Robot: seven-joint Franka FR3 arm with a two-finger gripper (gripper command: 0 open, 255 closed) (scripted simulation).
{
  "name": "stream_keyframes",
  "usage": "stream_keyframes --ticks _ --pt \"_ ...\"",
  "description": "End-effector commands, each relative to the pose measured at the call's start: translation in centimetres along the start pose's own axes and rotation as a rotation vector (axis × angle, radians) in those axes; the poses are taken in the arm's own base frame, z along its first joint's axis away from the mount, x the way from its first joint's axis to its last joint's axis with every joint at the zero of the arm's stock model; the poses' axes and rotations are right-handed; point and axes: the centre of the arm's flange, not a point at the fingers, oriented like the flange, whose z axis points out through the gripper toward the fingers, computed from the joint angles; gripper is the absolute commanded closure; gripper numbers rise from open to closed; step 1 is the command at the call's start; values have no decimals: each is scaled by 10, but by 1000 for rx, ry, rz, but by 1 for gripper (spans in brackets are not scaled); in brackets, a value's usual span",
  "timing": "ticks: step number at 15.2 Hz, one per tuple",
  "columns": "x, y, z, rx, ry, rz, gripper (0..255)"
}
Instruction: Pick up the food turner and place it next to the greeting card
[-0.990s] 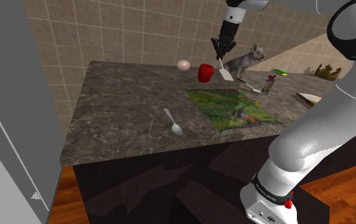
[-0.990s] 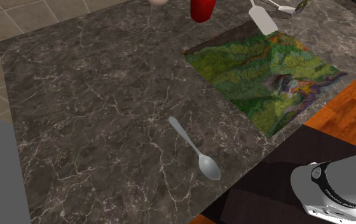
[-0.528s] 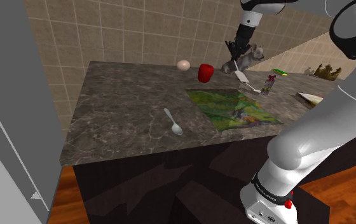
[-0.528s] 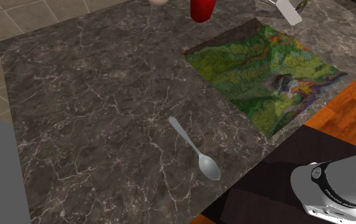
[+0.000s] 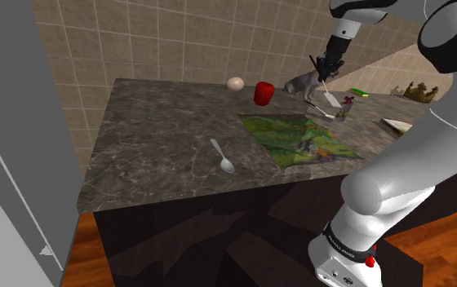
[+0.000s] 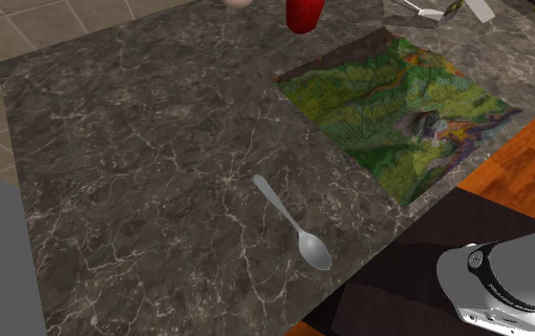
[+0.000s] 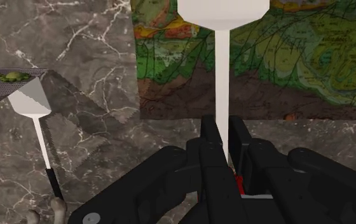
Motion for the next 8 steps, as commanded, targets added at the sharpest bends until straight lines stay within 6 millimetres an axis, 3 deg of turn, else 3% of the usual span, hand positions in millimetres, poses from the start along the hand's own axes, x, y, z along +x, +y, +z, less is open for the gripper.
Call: stream_keyframes --ticks 1,8 --pt "-6 27 -2 0 0 -2 255" --pt "-18 118 -3 0 0 -2 255"
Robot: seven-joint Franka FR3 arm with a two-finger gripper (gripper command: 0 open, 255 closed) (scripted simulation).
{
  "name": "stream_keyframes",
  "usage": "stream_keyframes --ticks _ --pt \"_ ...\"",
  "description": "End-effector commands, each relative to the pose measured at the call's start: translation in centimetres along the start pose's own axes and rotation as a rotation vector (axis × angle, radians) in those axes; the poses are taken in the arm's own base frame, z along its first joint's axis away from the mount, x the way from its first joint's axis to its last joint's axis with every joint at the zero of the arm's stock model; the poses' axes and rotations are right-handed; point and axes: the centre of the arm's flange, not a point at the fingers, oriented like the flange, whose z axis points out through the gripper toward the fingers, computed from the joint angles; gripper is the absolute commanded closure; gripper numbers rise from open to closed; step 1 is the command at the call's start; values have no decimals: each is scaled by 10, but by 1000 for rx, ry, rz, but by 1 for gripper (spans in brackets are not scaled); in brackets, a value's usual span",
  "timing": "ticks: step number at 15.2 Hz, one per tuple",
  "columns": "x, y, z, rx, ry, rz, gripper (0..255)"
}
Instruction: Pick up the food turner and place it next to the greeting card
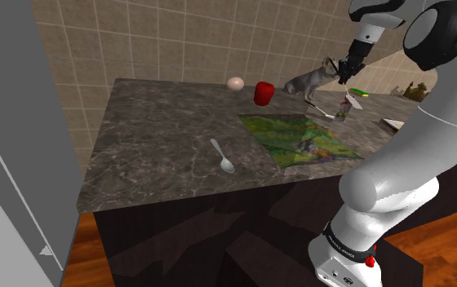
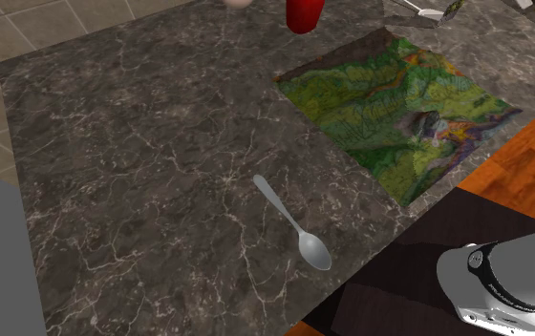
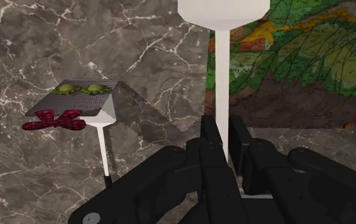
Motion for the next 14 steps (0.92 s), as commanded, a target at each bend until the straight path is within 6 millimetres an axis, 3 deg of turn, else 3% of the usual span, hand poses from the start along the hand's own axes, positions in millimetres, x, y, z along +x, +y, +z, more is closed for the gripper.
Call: stream_keyframes --ticks 1,4,14 --pt "-4 26 -2 0 -1 -2 255" --pt "-8 57 -2 0 -1 -2 255" --pt "-11 57 51 0 -1 -2 255"
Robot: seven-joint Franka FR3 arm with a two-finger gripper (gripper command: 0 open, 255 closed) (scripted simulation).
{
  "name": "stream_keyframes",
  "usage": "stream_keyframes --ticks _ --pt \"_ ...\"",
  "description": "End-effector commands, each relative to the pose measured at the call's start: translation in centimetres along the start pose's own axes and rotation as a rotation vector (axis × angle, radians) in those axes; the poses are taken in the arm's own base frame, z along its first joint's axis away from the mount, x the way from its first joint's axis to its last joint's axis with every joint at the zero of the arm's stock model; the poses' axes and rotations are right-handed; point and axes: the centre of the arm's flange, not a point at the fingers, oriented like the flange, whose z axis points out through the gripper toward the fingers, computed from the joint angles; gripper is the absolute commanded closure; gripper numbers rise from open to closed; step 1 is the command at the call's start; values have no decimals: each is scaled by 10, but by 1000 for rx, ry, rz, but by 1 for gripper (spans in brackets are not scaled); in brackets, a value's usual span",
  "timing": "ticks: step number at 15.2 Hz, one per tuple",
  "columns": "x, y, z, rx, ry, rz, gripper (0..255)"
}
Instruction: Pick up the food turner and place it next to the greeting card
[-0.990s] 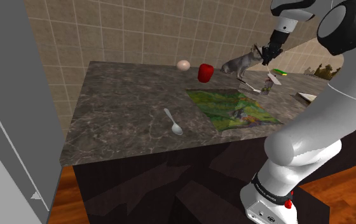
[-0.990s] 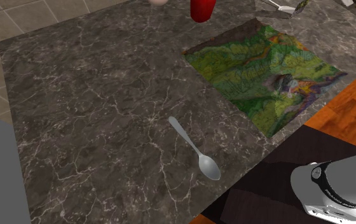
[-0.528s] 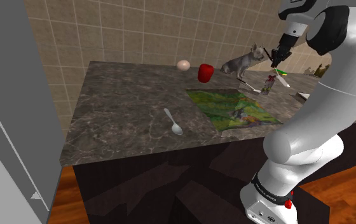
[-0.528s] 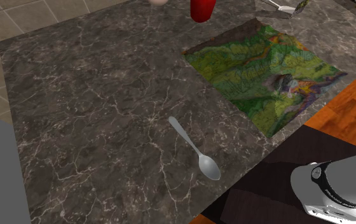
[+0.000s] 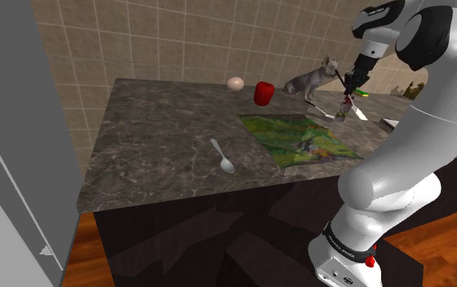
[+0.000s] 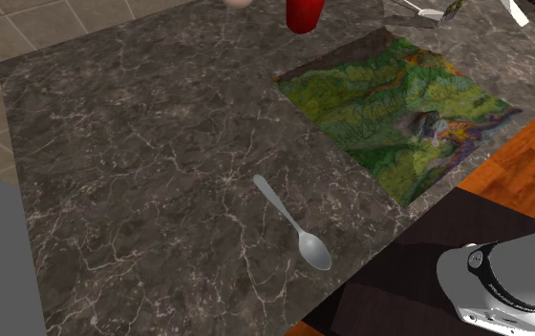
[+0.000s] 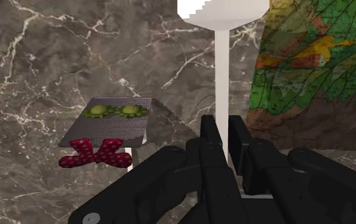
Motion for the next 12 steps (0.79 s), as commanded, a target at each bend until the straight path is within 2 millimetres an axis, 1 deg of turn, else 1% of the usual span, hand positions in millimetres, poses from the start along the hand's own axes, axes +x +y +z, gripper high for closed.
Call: stream_keyframes --ticks 1,12 --pt "0 0 10 0 0 0 255" --pt "-4 0 68 0 0 0 255"
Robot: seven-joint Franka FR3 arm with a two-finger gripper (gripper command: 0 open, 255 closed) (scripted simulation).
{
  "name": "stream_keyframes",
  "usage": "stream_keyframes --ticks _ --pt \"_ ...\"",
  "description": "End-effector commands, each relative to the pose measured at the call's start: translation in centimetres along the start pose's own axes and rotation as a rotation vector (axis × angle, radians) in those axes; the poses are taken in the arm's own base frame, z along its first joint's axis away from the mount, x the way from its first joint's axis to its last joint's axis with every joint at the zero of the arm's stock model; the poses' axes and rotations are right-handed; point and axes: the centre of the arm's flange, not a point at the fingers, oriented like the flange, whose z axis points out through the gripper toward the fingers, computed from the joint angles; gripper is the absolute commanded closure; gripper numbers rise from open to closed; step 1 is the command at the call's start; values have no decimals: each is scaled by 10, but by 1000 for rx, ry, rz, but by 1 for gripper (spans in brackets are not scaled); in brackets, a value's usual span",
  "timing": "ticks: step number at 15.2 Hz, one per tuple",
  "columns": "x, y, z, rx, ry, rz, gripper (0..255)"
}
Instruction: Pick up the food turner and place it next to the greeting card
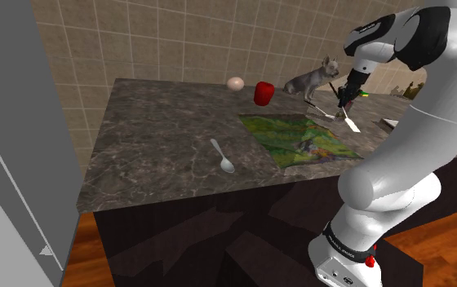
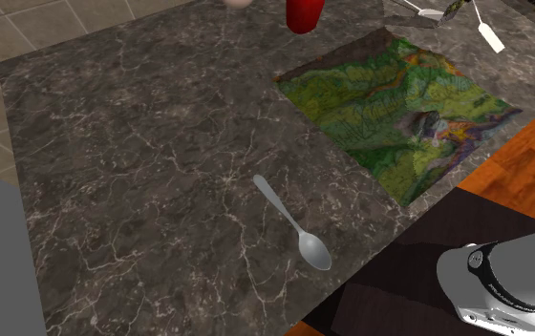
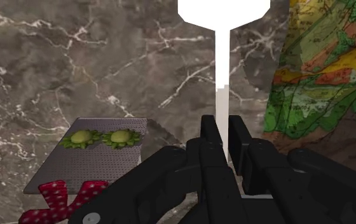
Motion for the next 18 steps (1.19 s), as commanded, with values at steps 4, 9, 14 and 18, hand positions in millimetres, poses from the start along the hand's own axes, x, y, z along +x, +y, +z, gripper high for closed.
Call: stream_keyframes --ticks 4,9,14,18 --pt "-3 0 27 0 0 0 255" --pt "-4 0 53 0 0 0 255" --pt "-6 0 79 0 0 0 255" --pt "-7 0 98 0 0 0 255"
